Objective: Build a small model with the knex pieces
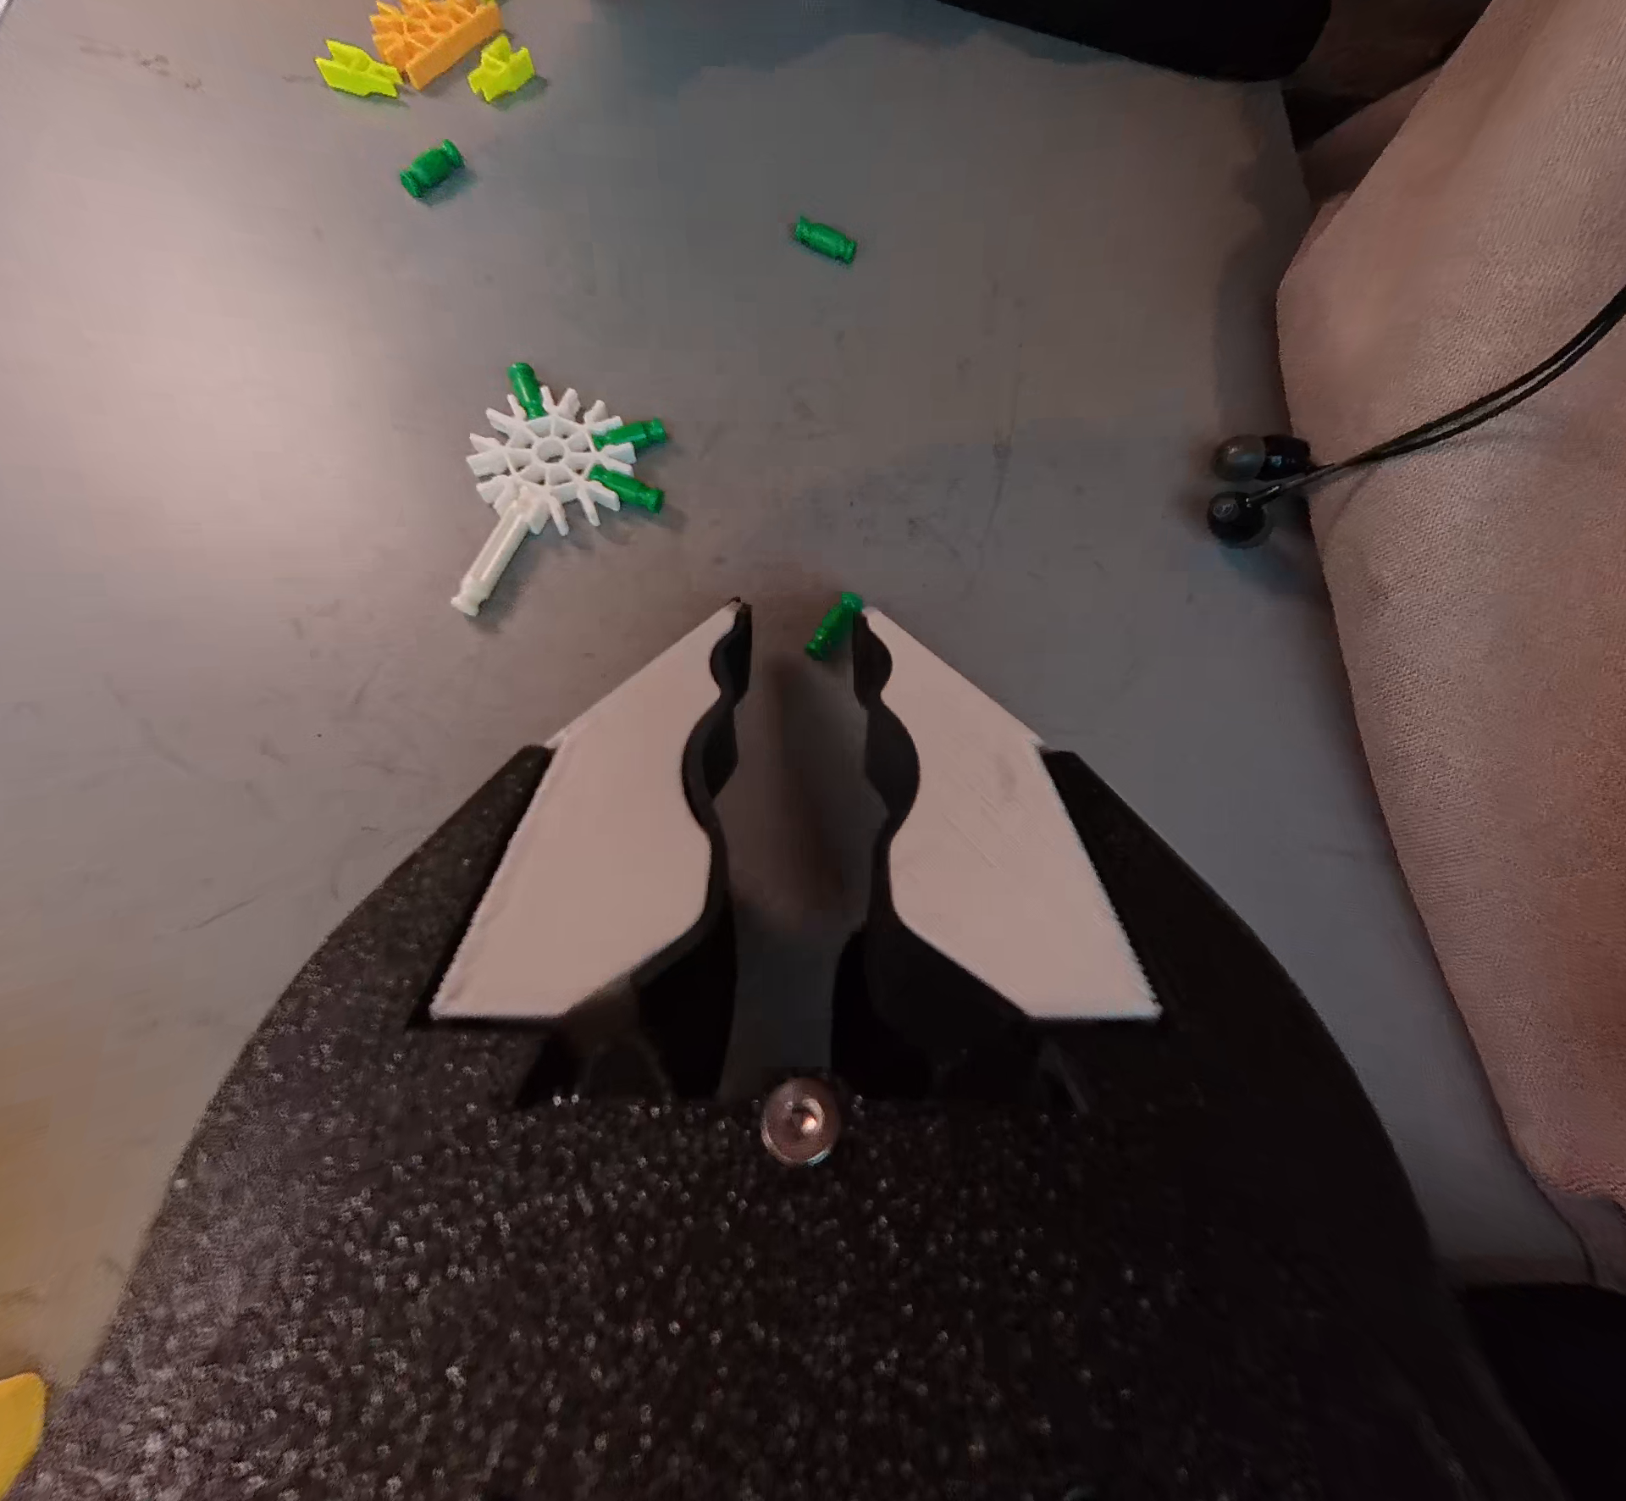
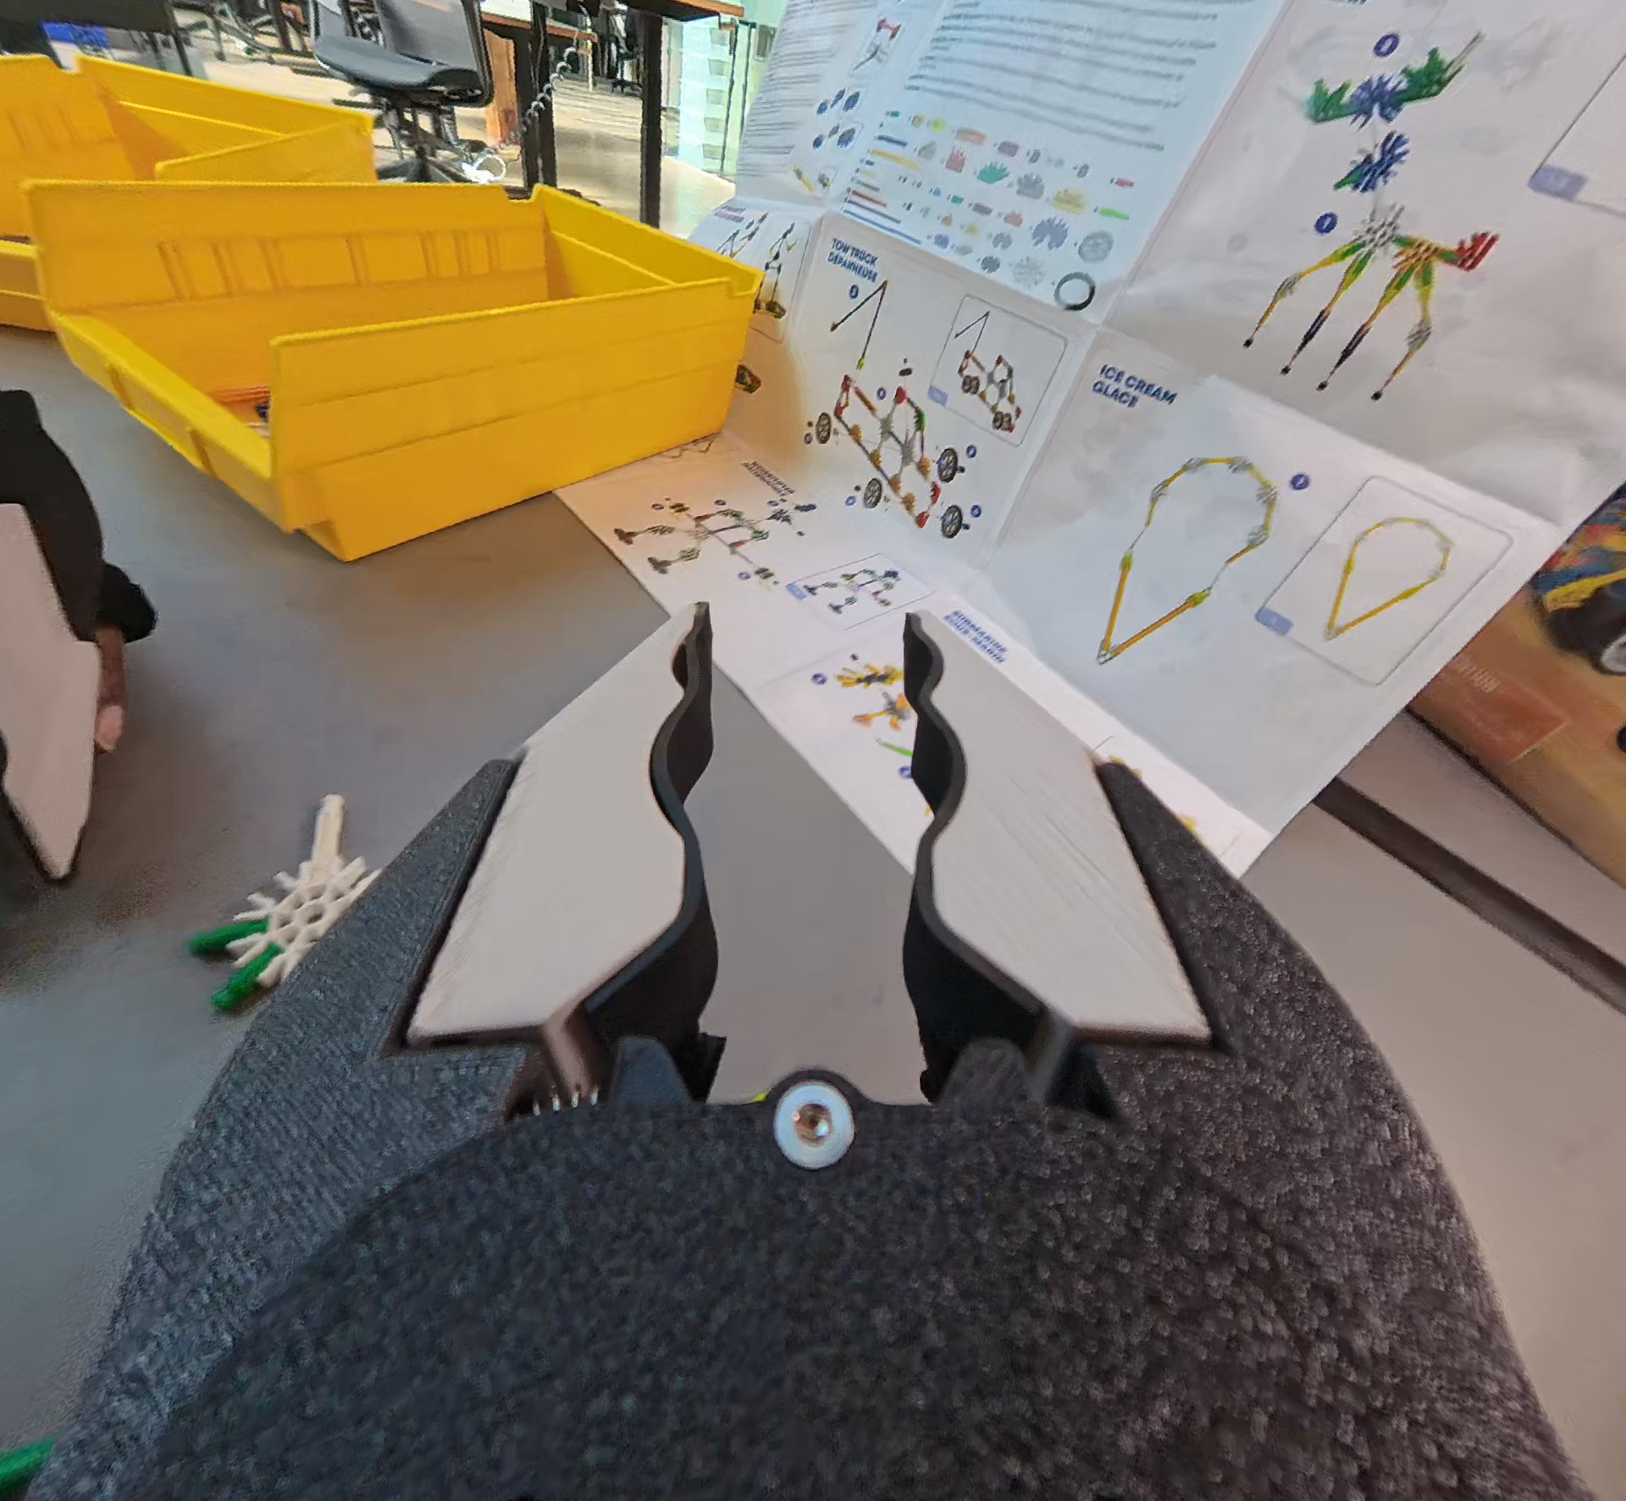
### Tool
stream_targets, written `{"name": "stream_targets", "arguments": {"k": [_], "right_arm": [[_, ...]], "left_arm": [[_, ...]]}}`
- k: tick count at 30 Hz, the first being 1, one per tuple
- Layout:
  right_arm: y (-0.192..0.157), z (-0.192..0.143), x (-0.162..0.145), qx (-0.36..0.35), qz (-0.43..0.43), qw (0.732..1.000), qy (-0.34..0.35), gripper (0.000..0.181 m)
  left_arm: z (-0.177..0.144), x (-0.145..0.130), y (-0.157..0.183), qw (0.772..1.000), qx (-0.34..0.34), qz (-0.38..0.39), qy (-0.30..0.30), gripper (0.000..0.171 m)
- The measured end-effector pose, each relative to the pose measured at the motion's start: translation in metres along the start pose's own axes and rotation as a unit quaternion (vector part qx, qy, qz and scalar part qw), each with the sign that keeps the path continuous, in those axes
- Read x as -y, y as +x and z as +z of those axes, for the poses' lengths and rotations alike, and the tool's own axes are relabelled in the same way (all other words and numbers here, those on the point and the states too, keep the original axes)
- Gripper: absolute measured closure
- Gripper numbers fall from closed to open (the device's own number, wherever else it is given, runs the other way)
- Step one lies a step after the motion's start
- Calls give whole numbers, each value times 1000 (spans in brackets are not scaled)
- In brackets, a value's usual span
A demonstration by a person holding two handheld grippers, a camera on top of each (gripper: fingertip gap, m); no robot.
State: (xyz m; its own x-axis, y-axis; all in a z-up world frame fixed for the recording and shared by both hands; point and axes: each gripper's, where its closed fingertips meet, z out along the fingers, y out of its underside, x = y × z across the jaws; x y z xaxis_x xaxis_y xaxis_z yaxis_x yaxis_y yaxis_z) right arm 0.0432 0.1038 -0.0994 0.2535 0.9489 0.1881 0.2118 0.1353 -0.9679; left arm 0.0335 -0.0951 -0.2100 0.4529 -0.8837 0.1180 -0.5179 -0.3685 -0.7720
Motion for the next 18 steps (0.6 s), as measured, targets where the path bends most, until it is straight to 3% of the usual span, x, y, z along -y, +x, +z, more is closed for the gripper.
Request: {"name": "stream_targets", "arguments": {"k": [3, 10, 13, 18], "right_arm": [[41, 27, 29, -39, -30, 999, 19, 145], [144, 104, 93, -118, -13, 989, 86, 171], [170, 125, 97, -141, -17, 986, 83, 180], [191, 141, 83, -153, -12, 986, 67, 181]], "left_arm": [[-15, 21, -15, 997, 27, -25, 71, 143], [-41, 37, -75, 966, 192, -61, 163, 142], [-47, 40, -87, 956, 232, -57, 170, 142], [-53, 40, -96, 950, 247, -65, 181, 143]]}}
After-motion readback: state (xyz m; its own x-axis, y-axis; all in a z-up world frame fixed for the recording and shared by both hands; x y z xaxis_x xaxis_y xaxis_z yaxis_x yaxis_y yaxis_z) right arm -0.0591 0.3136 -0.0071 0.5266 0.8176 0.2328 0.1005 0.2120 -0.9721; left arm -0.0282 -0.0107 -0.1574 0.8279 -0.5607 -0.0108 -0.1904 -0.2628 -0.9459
